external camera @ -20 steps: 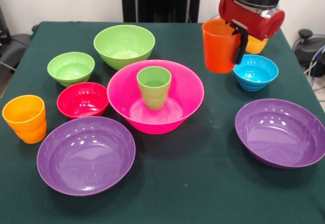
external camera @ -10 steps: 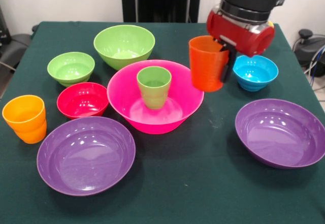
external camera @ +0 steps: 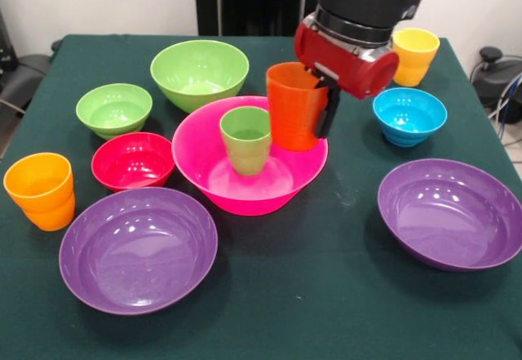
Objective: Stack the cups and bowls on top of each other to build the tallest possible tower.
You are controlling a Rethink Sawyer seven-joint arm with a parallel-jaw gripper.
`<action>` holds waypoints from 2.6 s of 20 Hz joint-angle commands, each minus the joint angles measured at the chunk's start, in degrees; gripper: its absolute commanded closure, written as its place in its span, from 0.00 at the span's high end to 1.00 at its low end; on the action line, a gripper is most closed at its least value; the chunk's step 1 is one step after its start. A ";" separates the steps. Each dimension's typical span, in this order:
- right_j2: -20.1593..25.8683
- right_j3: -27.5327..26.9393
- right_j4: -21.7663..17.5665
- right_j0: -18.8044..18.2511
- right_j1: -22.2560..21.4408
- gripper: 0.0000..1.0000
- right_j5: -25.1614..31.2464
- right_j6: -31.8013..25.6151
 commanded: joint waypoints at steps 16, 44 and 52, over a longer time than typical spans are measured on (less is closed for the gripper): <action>8.13 3.45 -3.56 -2.29 5.46 0.00 -7.02 0.50; 12.79 4.47 -5.03 -5.96 3.77 0.00 -2.81 -4.49; 10.99 3.91 -4.21 -3.88 4.62 0.00 -2.57 -0.96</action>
